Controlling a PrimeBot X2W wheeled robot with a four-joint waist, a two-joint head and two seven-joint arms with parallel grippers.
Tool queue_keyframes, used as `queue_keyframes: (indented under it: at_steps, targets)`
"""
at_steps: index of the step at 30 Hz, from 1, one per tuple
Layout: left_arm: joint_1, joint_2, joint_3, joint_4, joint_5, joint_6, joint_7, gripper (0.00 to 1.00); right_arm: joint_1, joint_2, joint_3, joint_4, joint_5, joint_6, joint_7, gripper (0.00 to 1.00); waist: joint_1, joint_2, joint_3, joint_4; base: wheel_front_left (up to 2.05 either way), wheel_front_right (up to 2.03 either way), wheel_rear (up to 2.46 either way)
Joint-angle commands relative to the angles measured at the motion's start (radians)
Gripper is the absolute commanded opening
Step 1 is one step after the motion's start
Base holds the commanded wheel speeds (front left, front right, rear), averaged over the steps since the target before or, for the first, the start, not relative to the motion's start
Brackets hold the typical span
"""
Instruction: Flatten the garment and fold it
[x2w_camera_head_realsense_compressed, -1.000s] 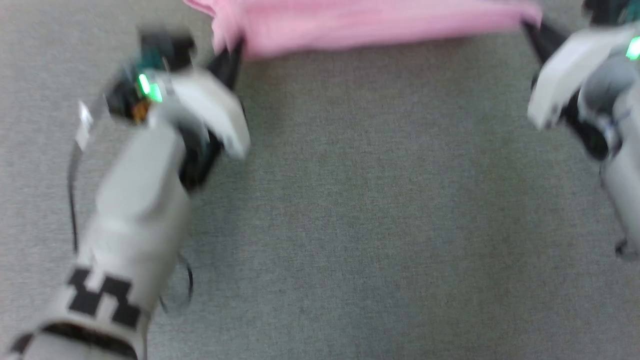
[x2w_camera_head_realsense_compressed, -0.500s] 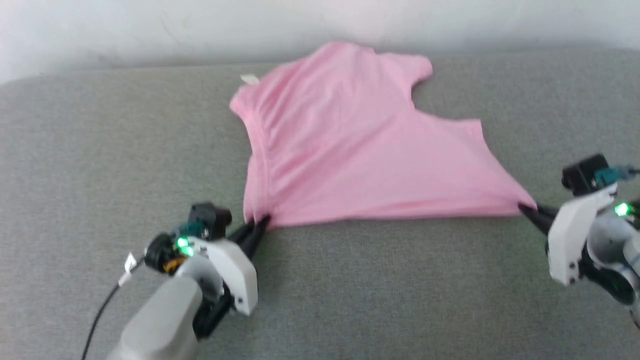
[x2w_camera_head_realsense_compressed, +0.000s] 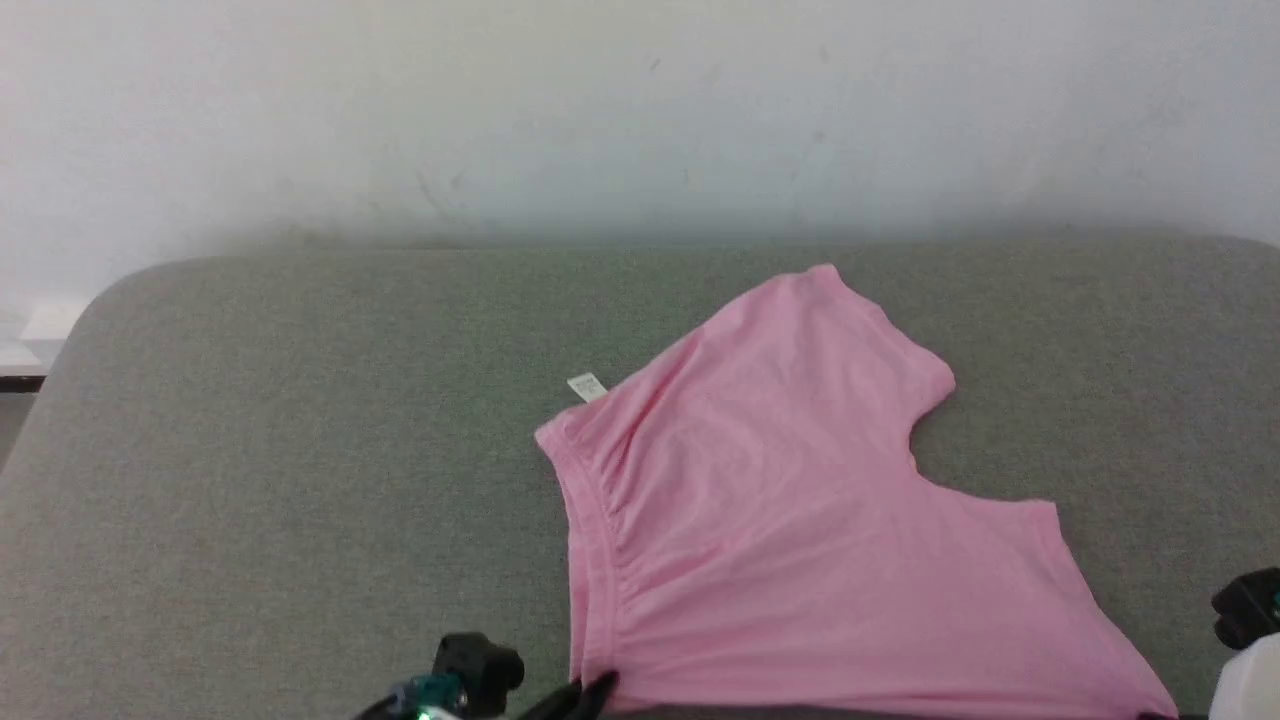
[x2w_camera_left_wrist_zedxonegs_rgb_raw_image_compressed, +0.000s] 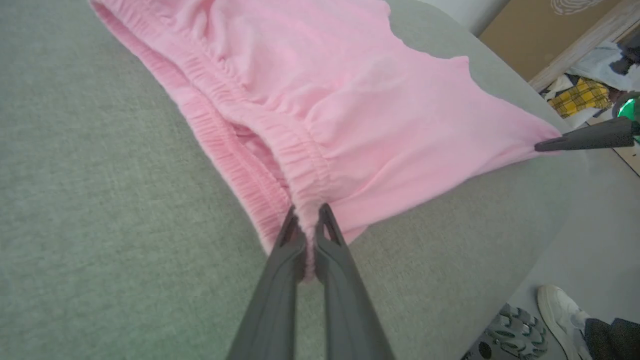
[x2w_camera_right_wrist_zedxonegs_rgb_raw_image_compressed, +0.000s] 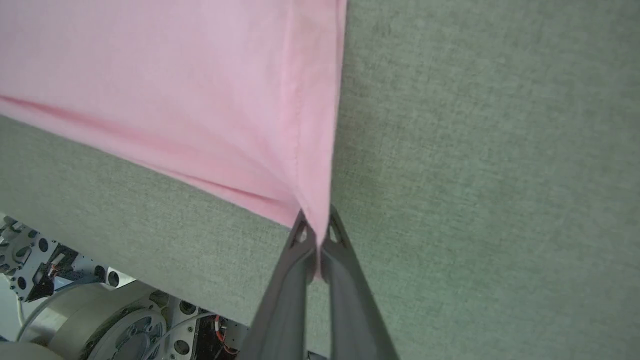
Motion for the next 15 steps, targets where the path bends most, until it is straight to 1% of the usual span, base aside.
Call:
queue_keyframes:
  at_steps: [1,3,4,6,10,11,15]
  targets:
    - [0.056,0.048,0.007,-0.044,-0.010,0.039,0.021,0.00,0.068,-0.051,-0.054,-0.005,0.016,-0.011,0.027,0.00,0.0003,0.0000,-0.037,0.024,0.00,0.00,0.00]
    - [0.096,0.056,-0.007,-0.097,-0.016,0.051,0.044,0.00,0.112,-0.058,-0.102,-0.046,0.021,-0.011,0.035,0.00,0.0003,0.0000,-0.039,0.029,0.00,0.00,0.00]
    - [0.116,0.062,-0.012,-0.137,-0.018,0.062,0.057,0.00,0.140,-0.057,-0.158,-0.084,0.017,-0.011,0.030,0.00,0.0003,0.0000,-0.036,0.036,0.00,0.00,0.00]
    - [0.114,0.070,-0.012,-0.164,-0.010,0.071,0.061,0.00,0.150,-0.046,-0.217,-0.121,0.005,-0.011,0.019,0.00,0.0003,0.0000,-0.028,0.044,0.00,0.00,0.00]
    - [0.078,0.073,0.003,-0.208,-0.001,0.085,0.065,0.00,0.135,-0.008,-0.329,-0.187,-0.029,-0.011,0.010,0.00,0.0003,0.0000,-0.002,0.061,0.00,0.00,0.00]
    - [0.078,0.073,0.003,-0.208,-0.001,0.085,0.065,0.00,0.135,-0.008,-0.329,-0.187,-0.029,-0.011,0.010,0.00,0.0003,0.0000,-0.002,0.061,0.00,0.00,0.00]
    - [0.017,0.071,0.019,-0.243,0.006,0.090,0.077,0.00,0.074,0.040,-0.423,-0.235,-0.072,-0.011,0.022,0.00,0.0003,0.0000,0.047,0.081,0.00,0.00,0.00]
